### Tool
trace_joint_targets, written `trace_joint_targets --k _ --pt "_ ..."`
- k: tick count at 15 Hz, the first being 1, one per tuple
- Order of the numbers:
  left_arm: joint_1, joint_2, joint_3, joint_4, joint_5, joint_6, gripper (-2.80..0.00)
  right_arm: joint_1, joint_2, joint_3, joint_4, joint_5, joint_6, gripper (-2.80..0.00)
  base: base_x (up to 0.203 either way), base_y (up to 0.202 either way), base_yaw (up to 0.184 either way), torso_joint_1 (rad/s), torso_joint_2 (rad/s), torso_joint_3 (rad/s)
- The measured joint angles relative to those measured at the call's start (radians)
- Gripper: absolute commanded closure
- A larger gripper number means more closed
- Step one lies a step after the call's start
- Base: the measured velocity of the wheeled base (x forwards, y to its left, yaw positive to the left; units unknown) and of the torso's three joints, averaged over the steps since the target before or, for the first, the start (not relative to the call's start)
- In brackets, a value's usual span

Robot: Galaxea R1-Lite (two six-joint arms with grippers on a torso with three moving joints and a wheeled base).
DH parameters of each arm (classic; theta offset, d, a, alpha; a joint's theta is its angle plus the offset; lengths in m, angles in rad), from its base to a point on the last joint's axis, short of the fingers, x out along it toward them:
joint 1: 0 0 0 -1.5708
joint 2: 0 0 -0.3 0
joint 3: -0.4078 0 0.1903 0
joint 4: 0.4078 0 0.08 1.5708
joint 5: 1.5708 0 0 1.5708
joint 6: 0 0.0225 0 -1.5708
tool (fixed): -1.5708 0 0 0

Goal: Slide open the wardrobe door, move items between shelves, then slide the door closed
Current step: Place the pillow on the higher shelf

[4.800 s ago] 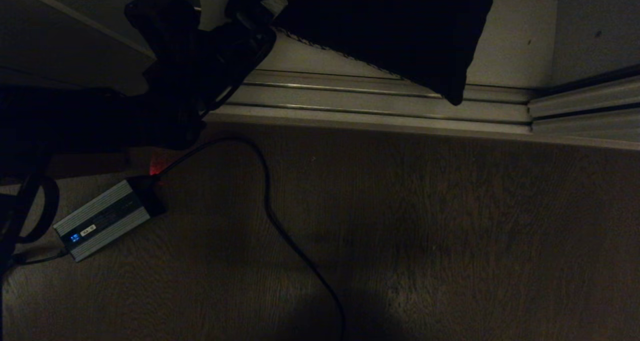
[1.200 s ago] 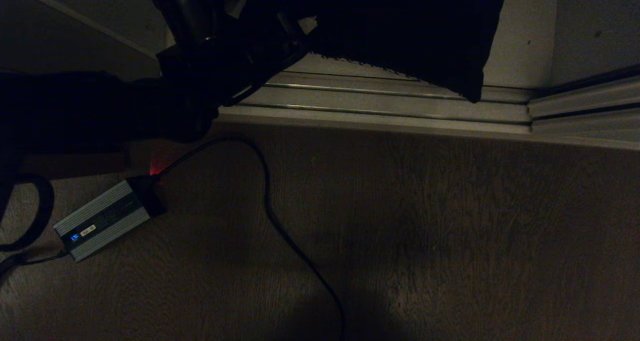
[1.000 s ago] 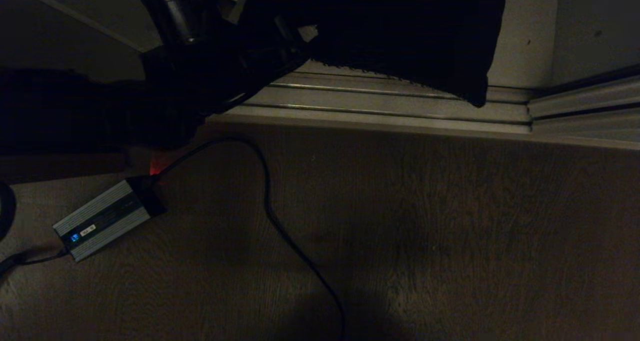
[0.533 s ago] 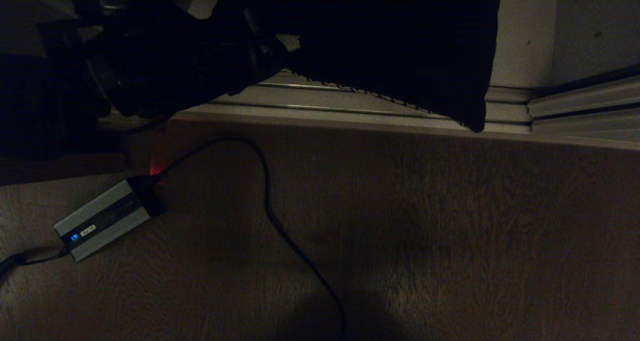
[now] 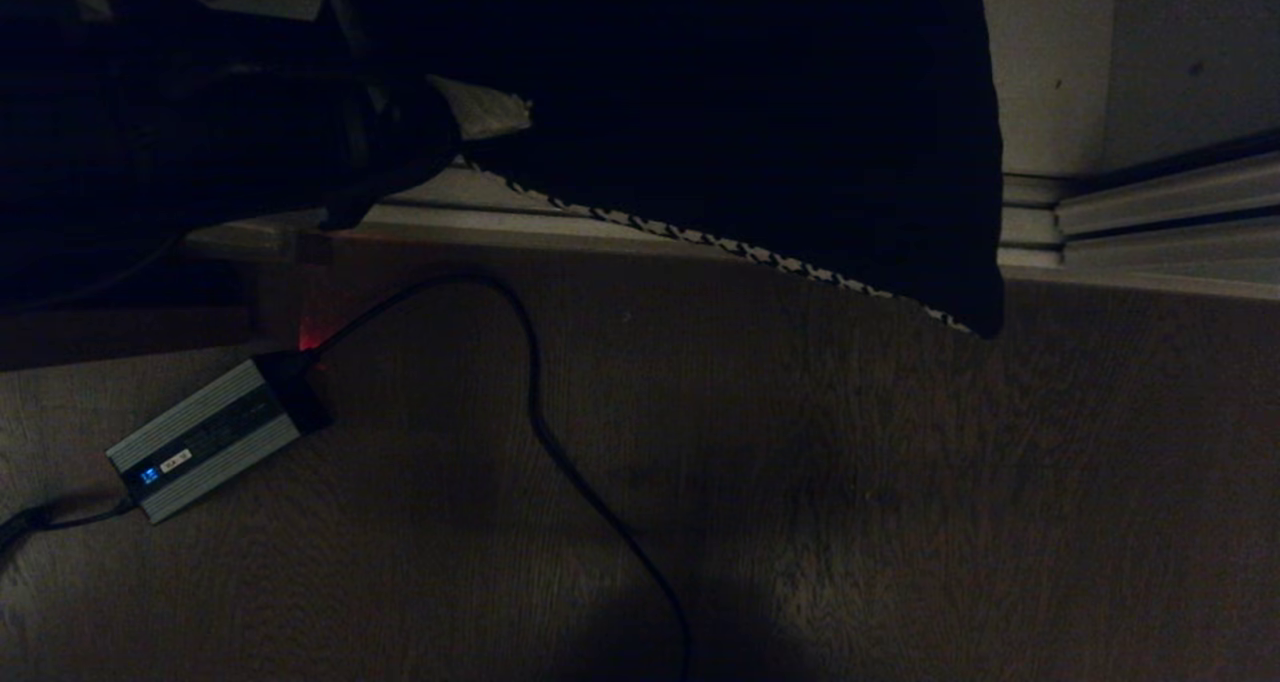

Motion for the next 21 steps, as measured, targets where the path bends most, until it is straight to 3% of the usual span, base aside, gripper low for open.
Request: trace_joint_targets --k 6,12,19,21 --pt "-0.063 -0.169 0.042 0.248 -0.006 0.018 0.0 0.0 0.0 0.0 0.0 0.0 0.0 0.0 0.0 0.0 0.0 0.0 0.0 0.0" --pt "-0.111 -0.258 0.034 0.358 -0.007 0.192 0.0 0.0 0.0 0.0 0.0 0.0 0.0 0.0 0.0 0.0 0.0 0.0 0.0 0.0" --pt "-0.111 -0.34 0.031 0.371 -0.008 0.327 0.0 0.0 0.0 0.0 0.0 0.0 0.0 0.0 0.0 0.0 0.0 0.0 0.0 0.0" --pt "-0.109 -0.353 0.031 0.368 -0.003 0.333 0.0 0.0 0.0 0.0 0.0 0.0 0.0 0.0 0.0 0.0 0.0 0.0 0.0 0.0"
